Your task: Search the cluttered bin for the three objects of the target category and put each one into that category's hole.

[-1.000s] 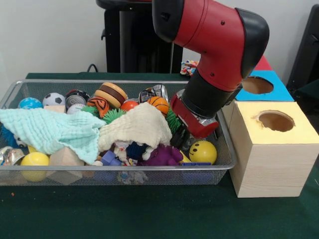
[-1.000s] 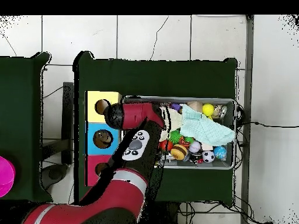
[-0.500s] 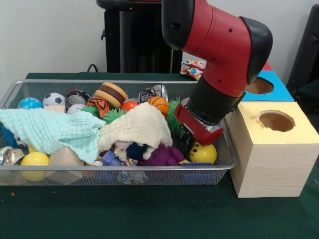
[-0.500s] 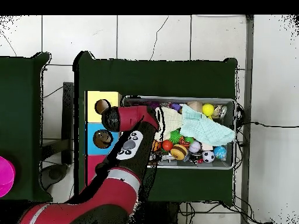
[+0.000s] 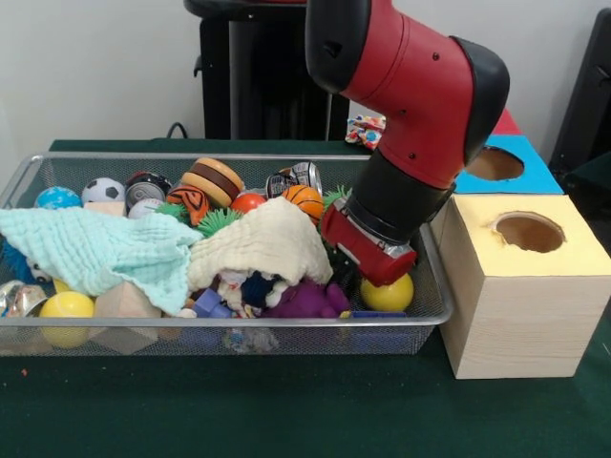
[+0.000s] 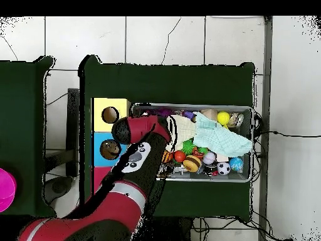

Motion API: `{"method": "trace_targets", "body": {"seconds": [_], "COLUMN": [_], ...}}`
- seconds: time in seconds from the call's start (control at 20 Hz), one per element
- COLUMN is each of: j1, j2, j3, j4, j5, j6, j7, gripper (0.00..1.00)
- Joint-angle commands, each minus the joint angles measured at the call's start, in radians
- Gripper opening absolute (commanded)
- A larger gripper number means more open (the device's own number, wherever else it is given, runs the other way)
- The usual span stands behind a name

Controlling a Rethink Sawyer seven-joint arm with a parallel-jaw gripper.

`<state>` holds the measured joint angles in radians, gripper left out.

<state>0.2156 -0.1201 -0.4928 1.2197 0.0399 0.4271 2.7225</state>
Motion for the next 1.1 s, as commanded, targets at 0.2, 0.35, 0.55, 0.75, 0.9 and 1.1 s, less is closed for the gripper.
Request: {"method": "trace_targets", "body": {"seconds": [0.2, 0.35, 0.55, 0.75, 0.9, 1.1], "j1": [0.118, 0.128, 0.069, -0.082, -0.094, -0.056], "j2": [0.374, 0.439, 0.494, 0.411, 0.319, 0.335], "j3": [-0.112, -0.114, -0.052, 0.069, 0.071, 0.017], "j4": [0.038, 0.069, 0.106, 0.164, 0.253, 0.237], "j5": [0.062, 0.144, 0.152, -0.181, -0.274, -0.189], "j6": [-0.586, -0.755, -0.994, -1.134, -1.092, -1.047], "j7": [0.247, 0.239, 0.188, 0.149, 0.140, 0.060], "gripper": [0.00, 0.00, 0.00, 0.00, 0.00, 0.00]}}
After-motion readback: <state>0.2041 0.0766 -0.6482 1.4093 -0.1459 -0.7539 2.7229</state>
